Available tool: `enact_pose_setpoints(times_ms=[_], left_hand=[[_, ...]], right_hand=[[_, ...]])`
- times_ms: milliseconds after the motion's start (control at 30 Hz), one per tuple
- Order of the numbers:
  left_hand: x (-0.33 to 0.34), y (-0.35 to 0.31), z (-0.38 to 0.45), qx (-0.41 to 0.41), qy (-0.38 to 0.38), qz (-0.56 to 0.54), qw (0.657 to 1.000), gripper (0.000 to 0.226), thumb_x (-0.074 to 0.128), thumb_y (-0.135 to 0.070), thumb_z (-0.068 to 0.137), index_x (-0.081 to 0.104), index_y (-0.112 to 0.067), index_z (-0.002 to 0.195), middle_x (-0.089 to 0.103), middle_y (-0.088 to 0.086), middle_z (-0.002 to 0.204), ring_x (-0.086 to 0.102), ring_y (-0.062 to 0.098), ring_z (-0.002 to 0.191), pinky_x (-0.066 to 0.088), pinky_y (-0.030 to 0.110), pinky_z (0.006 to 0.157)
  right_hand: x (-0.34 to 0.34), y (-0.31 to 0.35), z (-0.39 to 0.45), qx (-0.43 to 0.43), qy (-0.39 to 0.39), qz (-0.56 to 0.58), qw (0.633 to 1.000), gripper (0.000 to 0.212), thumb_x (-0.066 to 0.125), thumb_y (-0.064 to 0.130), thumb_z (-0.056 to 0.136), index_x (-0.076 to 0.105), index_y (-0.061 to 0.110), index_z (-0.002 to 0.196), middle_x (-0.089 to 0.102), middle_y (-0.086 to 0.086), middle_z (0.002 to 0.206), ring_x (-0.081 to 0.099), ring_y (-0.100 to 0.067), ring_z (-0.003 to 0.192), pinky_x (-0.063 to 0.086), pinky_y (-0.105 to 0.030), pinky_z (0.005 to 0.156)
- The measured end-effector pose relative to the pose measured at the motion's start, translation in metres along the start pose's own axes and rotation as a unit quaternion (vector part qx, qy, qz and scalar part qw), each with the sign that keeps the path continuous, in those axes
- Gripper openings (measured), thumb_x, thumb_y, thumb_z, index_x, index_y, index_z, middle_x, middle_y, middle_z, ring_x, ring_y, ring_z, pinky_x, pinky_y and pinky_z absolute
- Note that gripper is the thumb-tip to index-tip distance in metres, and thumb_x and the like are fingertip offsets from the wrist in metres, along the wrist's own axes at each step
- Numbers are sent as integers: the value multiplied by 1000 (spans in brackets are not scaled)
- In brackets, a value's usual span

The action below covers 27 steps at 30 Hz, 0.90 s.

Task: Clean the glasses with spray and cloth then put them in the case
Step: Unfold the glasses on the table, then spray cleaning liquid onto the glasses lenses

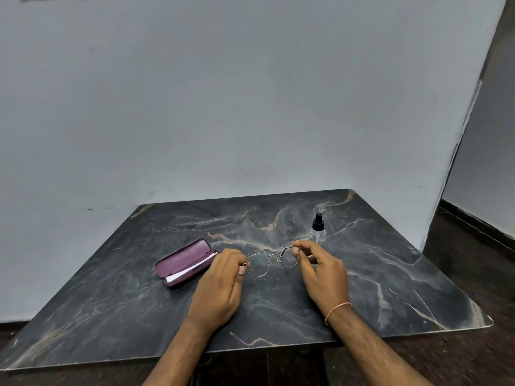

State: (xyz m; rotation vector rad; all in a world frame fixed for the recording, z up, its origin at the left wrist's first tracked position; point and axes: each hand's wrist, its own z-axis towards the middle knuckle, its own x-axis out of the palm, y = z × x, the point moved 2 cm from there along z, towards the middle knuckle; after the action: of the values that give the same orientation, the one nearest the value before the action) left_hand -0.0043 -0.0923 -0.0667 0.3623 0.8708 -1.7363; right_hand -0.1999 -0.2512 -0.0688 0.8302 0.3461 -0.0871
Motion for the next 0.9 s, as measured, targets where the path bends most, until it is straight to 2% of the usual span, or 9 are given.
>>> enact_pose_setpoints(times_ms=[167, 233, 333, 400, 533, 600, 700, 767, 900], left_hand=[[3, 3, 1, 10, -24, 27, 999, 24, 40, -32, 117, 61, -23, 110, 55, -17, 113, 58, 12, 99, 53, 34, 87], [4, 5, 1, 0, -38, 28, 999, 27, 39, -35, 117, 63, -22, 111, 57, -15, 114, 58, 13, 100, 52, 33, 88], [3, 6, 2, -19, -57, 20, 998, 33, 34, -42, 118, 61, -25, 111, 57, -16, 115, 58, 12, 102, 49, 29, 89], [2, 7, 2, -24, -66, 19, 997, 34, 31, -45, 119, 60, -27, 110, 55, -18, 114, 58, 11, 102, 48, 25, 88], [3, 9, 3, -30, -65, 27, 997, 34, 31, -46, 119, 59, -29, 108, 54, -20, 114, 57, 10, 103, 46, 24, 87], [4, 10, 3, -32, -60, 31, 997, 31, 34, -44, 118, 59, -29, 108, 54, -20, 114, 57, 9, 103, 46, 23, 88], [5, 11, 3, -35, -52, 40, 997, 24, 39, -39, 117, 59, -30, 108, 54, -22, 115, 57, 8, 103, 47, 24, 86], [5, 12, 3, -36, -49, 45, 997, 23, 40, -39, 117, 60, -30, 109, 54, -22, 115, 57, 8, 103, 49, 27, 85], [4, 10, 2, -37, -55, 48, 997, 22, 42, -38, 116, 61, -30, 109, 55, -22, 116, 57, 8, 103, 52, 30, 83]], right_hand=[[1, -2, -1, 13, 7, 4, 1000, 22, 76, 38, 100, 70, 51, 117, 72, 40, 101, 72, 6, 91, 60, -16, 71], [1, -2, -1, 16, 4, 6, 1000, 31, 78, 37, 98, 68, 48, 125, 72, 39, 104, 72, 6, 91, 61, -20, 75], [1, -3, -2, 29, -20, -11, 999, 47, 83, 32, 92, 61, 48, 130, 72, 31, 102, 69, 0, 89, 56, -22, 76], [-2, -4, 0, 22, -55, -28, 998, 50, 84, 30, 90, 59, 46, 130, 69, 24, 99, 62, -3, 96, 51, -23, 78], [-7, -9, 10, 29, -128, -78, 988, 59, 80, 31, 90, 54, 34, 143, 53, 9, 138, 50, -16, 124, 45, -31, 98], [-6, -13, 18, 69, -110, -84, 988, 73, 80, 35, 93, 43, 34, 157, 45, 1, 154, 46, -24, 137, 44, -36, 104], [-1, -15, 27, 82, -62, -90, 991, 84, 75, 40, 99, 26, 39, 167, 44, -5, 162, 51, -31, 142, 49, -44, 111], [2, -16, 32, 73, -35, -99, 992, 85, 71, 39, 102, 19, 40, 169, 48, -6, 164, 59, -34, 138, 56, -48, 106], [8, -18, 36, 55, -19, -121, 991, 78, 61, 37, 107, 14, 42, 170, 55, -8, 160, 68, -37, 127, 58, -44, 93]])
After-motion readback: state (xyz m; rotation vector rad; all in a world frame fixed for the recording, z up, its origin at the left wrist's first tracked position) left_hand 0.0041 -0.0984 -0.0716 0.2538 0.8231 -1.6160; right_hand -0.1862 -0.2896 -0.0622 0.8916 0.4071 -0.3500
